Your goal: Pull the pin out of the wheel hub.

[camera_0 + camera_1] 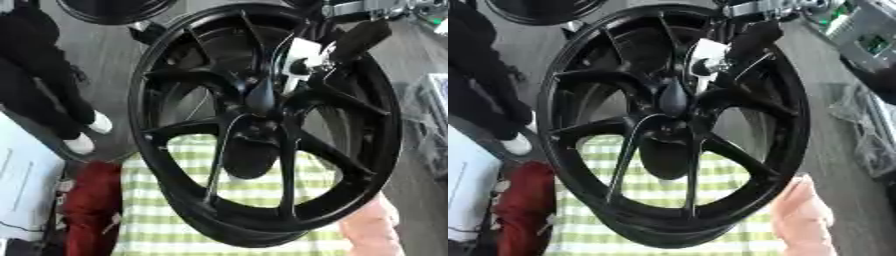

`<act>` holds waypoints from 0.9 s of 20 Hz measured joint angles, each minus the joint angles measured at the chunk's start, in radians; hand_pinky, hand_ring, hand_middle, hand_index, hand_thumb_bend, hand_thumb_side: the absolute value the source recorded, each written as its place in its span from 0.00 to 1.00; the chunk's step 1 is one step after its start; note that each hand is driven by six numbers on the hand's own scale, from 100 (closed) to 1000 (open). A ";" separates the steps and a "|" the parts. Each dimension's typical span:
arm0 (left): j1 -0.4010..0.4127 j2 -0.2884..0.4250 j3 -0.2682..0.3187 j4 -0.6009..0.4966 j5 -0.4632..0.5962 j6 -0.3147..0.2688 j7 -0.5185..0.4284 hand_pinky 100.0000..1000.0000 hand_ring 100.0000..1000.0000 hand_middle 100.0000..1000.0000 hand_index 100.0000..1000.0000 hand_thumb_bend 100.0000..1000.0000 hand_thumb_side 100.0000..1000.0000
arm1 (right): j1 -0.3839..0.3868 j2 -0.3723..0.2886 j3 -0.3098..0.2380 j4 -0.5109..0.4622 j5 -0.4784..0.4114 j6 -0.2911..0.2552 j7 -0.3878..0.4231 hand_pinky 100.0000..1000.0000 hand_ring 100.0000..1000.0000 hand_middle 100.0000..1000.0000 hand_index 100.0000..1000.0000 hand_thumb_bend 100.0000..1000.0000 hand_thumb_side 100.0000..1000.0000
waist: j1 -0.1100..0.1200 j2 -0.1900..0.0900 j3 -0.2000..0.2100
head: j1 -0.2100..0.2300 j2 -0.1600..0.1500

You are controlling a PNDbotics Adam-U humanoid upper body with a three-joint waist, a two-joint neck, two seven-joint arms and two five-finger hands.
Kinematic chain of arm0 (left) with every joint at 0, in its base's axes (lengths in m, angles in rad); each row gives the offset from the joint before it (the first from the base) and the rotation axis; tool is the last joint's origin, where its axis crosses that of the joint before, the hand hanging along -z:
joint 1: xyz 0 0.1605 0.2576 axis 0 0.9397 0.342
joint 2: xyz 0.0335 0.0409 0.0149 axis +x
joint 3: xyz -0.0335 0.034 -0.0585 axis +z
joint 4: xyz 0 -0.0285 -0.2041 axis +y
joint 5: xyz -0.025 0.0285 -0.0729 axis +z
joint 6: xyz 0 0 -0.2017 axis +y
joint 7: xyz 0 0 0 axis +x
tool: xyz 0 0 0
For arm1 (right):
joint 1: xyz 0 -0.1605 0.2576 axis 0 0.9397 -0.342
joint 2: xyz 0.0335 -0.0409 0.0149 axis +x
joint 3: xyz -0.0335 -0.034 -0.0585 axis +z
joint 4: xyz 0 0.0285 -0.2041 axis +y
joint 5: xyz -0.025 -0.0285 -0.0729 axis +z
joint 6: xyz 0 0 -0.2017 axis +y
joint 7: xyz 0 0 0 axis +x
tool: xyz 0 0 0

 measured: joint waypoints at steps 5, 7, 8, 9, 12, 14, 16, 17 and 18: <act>0.000 0.000 0.000 0.000 0.001 0.000 0.000 0.77 0.71 0.79 0.71 0.32 0.57 | 0.000 0.001 0.000 0.006 0.000 0.004 0.008 0.78 0.77 0.60 0.84 0.38 0.70 | 0.000 0.002 0.002 | -0.001 0.000; 0.000 0.000 0.000 0.000 0.001 0.000 0.000 0.77 0.71 0.79 0.71 0.32 0.57 | 0.000 0.001 0.000 0.009 0.000 0.004 0.013 0.78 0.77 0.59 0.83 0.37 0.70 | 0.000 0.003 0.003 | -0.003 0.000; 0.000 0.000 0.000 0.000 0.001 0.000 0.000 0.77 0.71 0.79 0.71 0.32 0.57 | 0.000 0.001 0.000 0.012 0.000 0.005 0.014 0.78 0.77 0.58 0.82 0.36 0.70 | 0.000 0.003 0.003 | -0.004 0.000; 0.000 0.000 0.000 0.000 0.001 0.000 0.000 0.77 0.71 0.79 0.71 0.32 0.57 | 0.000 0.001 0.000 0.013 0.000 0.006 0.016 0.77 0.76 0.57 0.81 0.34 0.70 | 0.000 0.003 0.004 | -0.005 0.000; 0.000 0.000 0.000 0.000 0.002 0.000 0.000 0.77 0.71 0.79 0.71 0.32 0.57 | 0.000 0.003 0.000 0.018 0.000 0.011 0.019 0.76 0.74 0.54 0.78 0.33 0.67 | 0.000 0.004 0.005 | -0.006 0.000; 0.000 0.000 0.000 0.000 0.002 0.000 0.000 0.77 0.71 0.79 0.71 0.32 0.57 | 0.000 0.007 0.000 0.018 -0.002 0.018 0.017 0.76 0.74 0.53 0.77 0.33 0.66 | 0.000 0.005 0.005 | -0.007 0.000; 0.000 0.000 0.000 0.000 0.002 0.000 0.000 0.77 0.71 0.79 0.71 0.32 0.57 | 0.000 0.011 0.000 0.018 -0.006 0.025 0.014 0.75 0.73 0.52 0.77 0.33 0.66 | 0.000 0.008 0.006 | -0.008 0.000; 0.000 0.000 0.000 0.000 0.002 0.000 0.000 0.77 0.71 0.79 0.71 0.32 0.57 | 0.000 0.012 0.000 0.018 -0.008 0.027 0.013 0.74 0.72 0.50 0.75 0.33 0.65 | 0.000 0.008 0.007 | -0.008 0.000; 0.000 0.000 0.000 0.000 0.002 0.000 0.000 0.77 0.71 0.79 0.71 0.32 0.57 | 0.000 0.014 0.000 0.018 -0.009 0.030 0.012 0.74 0.71 0.49 0.74 0.32 0.65 | 0.000 0.008 0.007 | -0.009 0.000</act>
